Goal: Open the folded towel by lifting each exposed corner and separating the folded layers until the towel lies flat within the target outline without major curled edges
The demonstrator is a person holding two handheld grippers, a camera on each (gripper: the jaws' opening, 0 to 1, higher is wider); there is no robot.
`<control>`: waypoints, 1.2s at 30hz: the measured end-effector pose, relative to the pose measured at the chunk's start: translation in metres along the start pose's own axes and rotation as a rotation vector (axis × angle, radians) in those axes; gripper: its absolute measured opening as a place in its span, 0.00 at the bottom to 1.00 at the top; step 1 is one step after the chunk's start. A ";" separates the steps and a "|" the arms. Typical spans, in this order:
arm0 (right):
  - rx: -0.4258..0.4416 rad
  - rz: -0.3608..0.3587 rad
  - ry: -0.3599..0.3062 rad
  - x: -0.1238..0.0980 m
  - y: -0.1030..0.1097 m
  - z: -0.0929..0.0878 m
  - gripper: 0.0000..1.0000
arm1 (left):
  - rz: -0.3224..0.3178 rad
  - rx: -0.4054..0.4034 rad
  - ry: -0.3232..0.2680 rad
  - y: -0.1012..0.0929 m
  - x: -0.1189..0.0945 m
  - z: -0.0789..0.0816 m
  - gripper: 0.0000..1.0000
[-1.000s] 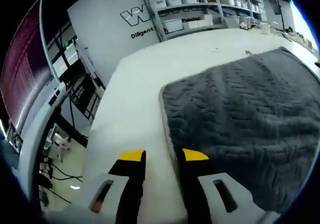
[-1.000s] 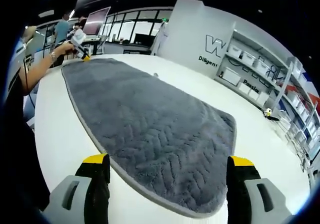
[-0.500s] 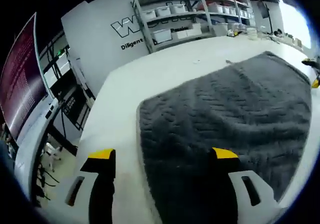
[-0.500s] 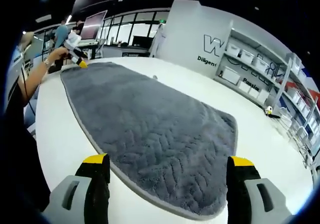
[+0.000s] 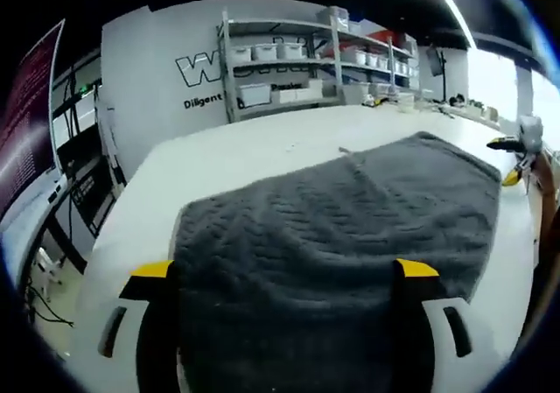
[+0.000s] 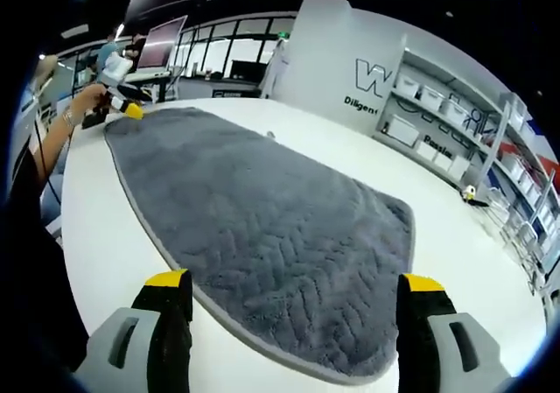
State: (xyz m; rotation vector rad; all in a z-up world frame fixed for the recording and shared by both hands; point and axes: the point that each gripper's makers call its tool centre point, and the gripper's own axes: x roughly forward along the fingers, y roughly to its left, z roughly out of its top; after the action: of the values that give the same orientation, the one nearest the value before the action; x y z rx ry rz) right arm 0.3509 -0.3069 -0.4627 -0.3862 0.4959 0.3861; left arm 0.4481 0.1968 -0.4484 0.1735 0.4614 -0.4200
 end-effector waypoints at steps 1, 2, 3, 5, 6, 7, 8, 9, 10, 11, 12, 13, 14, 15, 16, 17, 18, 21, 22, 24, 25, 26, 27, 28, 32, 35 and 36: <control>-0.001 0.001 -0.001 0.000 0.000 0.000 0.99 | -0.004 -0.008 -0.012 -0.003 -0.002 0.001 0.99; -0.001 0.002 -0.002 0.000 0.001 0.001 0.99 | -0.004 -0.009 -0.016 -0.005 -0.004 0.002 0.99; -0.001 0.003 -0.003 0.000 0.001 0.001 0.99 | -0.006 -0.007 -0.020 -0.008 -0.006 0.002 0.99; -0.001 0.005 -0.004 0.000 0.002 0.002 0.99 | -0.004 -0.002 -0.019 -0.014 -0.010 0.001 0.99; -0.002 0.005 -0.004 0.000 0.002 0.002 0.99 | -0.003 0.005 -0.017 -0.016 -0.012 0.000 0.99; -0.004 0.005 -0.003 0.000 0.002 0.002 0.99 | 0.000 0.024 -0.012 -0.020 -0.014 -0.003 0.99; -0.004 0.004 -0.002 0.000 0.002 0.002 0.99 | -0.001 0.031 -0.003 -0.024 -0.015 -0.006 0.99; -0.003 0.005 -0.001 0.001 0.002 0.002 0.99 | -0.003 0.032 0.001 -0.026 -0.016 -0.008 0.99; -0.002 0.006 0.001 0.001 0.002 0.002 0.99 | -0.008 0.030 0.003 -0.030 -0.017 -0.010 0.99; -0.001 0.006 0.004 0.001 0.002 0.002 0.99 | -0.017 0.030 -0.002 -0.033 -0.018 -0.010 0.99; -0.002 0.007 0.007 0.002 0.002 0.002 0.99 | -0.023 0.030 -0.007 -0.036 -0.020 -0.009 0.99; -0.006 0.009 0.011 0.002 0.003 0.003 0.99 | -0.026 0.030 -0.011 -0.038 -0.022 -0.009 0.99; -0.009 0.008 0.013 0.002 0.003 0.003 0.99 | -0.024 0.029 -0.017 -0.040 -0.024 -0.008 0.99; -0.013 0.008 0.013 0.001 0.003 0.004 0.99 | -0.020 0.032 -0.027 -0.041 -0.026 -0.006 0.99; -0.013 0.007 0.011 0.002 0.003 0.006 0.99 | -0.019 0.032 -0.032 -0.042 -0.028 -0.005 0.99; -0.013 0.007 0.011 0.002 0.003 0.006 0.99 | -0.019 0.030 -0.041 -0.043 -0.030 -0.004 0.99; -0.009 0.006 0.013 0.002 0.002 0.006 0.99 | -0.021 0.024 -0.050 -0.045 -0.032 -0.004 0.99; -0.012 0.003 0.021 0.003 0.001 0.006 0.99 | -0.025 0.020 -0.068 -0.051 -0.041 -0.004 0.99; -0.007 0.003 0.018 0.003 0.001 0.007 0.99 | -0.022 0.018 -0.073 -0.051 -0.043 -0.004 0.99; -0.004 0.001 0.014 0.002 0.000 0.009 0.99 | -0.016 0.011 -0.087 -0.051 -0.049 -0.005 0.99; -0.004 -0.002 0.013 0.001 -0.001 0.009 0.99 | -0.015 0.005 -0.093 -0.051 -0.052 -0.005 0.99; -0.001 -0.006 0.013 0.001 -0.002 0.009 0.99 | -0.014 -0.002 -0.100 -0.052 -0.055 -0.005 0.99; 0.001 -0.009 0.013 0.001 -0.003 0.009 0.99 | -0.013 -0.009 -0.108 -0.052 -0.057 -0.005 0.99; 0.003 -0.010 0.015 0.001 -0.004 0.009 0.99 | -0.012 -0.014 -0.115 -0.053 -0.060 -0.006 0.99; 0.008 -0.009 0.020 0.001 -0.004 0.008 0.99 | -0.025 -0.039 -0.141 -0.058 -0.069 -0.009 0.99; 0.001 -0.007 0.033 0.002 -0.003 0.005 0.99 | -0.017 -0.053 -0.148 -0.059 -0.075 -0.014 0.99; -0.001 -0.005 0.035 0.003 -0.003 0.005 0.99 | -0.015 -0.052 -0.146 -0.060 -0.076 -0.016 0.99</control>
State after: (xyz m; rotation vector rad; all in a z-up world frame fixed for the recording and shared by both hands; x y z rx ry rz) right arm 0.3563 -0.3062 -0.4596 -0.3950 0.5285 0.3756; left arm 0.3541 0.1743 -0.4313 0.0886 0.3300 -0.4319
